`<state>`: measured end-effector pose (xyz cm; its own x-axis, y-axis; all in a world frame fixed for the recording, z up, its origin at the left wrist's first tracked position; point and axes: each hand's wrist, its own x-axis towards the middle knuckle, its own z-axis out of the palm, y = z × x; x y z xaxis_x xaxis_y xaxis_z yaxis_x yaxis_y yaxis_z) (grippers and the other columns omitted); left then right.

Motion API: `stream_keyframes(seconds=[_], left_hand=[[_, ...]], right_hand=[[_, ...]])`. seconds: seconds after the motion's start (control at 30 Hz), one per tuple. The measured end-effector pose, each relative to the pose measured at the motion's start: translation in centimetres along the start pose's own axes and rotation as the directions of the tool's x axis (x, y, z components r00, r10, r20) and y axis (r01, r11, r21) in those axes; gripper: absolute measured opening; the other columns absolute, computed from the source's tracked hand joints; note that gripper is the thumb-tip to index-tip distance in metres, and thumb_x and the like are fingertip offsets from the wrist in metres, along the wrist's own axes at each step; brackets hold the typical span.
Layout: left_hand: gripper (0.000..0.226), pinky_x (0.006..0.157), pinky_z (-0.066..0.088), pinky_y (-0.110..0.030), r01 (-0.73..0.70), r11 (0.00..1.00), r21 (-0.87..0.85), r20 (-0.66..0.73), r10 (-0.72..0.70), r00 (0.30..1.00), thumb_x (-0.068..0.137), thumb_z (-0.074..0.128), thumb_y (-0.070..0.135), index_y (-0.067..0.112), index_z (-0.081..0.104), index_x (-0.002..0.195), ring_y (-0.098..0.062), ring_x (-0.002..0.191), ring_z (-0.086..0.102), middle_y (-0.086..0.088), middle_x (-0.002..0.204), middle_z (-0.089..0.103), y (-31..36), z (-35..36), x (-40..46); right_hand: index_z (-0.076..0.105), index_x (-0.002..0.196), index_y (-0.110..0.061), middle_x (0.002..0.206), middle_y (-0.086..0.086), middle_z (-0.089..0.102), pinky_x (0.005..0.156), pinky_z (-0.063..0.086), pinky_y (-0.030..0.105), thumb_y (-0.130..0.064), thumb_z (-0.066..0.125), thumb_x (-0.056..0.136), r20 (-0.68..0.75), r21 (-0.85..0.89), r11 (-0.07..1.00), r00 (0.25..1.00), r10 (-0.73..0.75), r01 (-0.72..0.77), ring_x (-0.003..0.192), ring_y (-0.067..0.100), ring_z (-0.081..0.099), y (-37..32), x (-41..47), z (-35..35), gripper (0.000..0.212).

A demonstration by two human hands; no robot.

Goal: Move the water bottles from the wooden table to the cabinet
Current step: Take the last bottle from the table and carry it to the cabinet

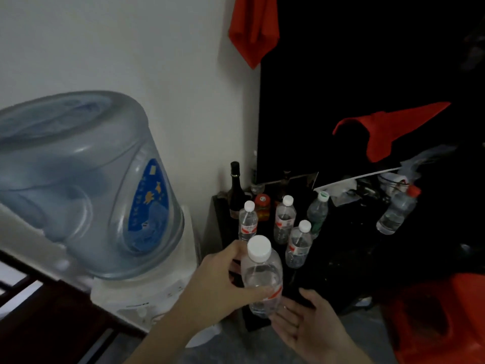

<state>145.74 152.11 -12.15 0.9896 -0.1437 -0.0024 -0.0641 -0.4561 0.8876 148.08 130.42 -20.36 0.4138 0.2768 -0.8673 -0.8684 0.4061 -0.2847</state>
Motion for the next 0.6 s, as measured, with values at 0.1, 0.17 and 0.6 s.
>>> stream_keyframes(seconds=[0.1,0.17,0.6], left_hand=[[0.062,0.090,0.061,-0.034,0.066,0.998,0.006,-0.045,-0.066,0.997,0.071,0.088,0.055,0.041,0.059,0.124,-0.002,0.103,0.071,0.022,0.113,0.073,-1.7,0.8,2.4],[0.064,0.090,0.061,-0.034,0.102,0.995,0.004,-0.059,-0.102,0.993,0.071,0.088,0.054,0.038,0.059,0.126,-0.002,0.105,0.071,0.021,0.114,0.073,-2.7,1.2,4.0],[0.060,0.082,0.057,-0.016,0.221,0.975,-0.012,-0.127,-0.221,0.967,0.068,0.091,0.044,0.034,0.060,0.118,0.006,0.102,0.069,0.026,0.111,0.070,-12.1,3.8,10.9]], right_hand=[[0.067,0.104,0.009,0.093,0.027,0.074,0.079,0.050,0.044,-0.037,0.054,0.091,0.024,0.021,0.999,0.999,0.039,-0.040,0.102,0.038,0.062,-2.0,3.0,0.2,0.050],[0.065,0.105,0.009,0.098,0.025,0.073,0.084,0.049,0.044,-0.036,0.054,0.094,0.040,0.037,0.997,0.997,0.070,-0.071,0.108,0.038,0.060,-3.1,4.9,0.4,0.048],[0.059,0.119,0.002,0.113,0.019,0.063,0.098,0.044,0.040,-0.034,0.049,0.099,0.034,-0.017,0.994,0.994,0.109,-0.108,0.109,0.031,0.058,-6.8,17.7,2.3,0.042]])
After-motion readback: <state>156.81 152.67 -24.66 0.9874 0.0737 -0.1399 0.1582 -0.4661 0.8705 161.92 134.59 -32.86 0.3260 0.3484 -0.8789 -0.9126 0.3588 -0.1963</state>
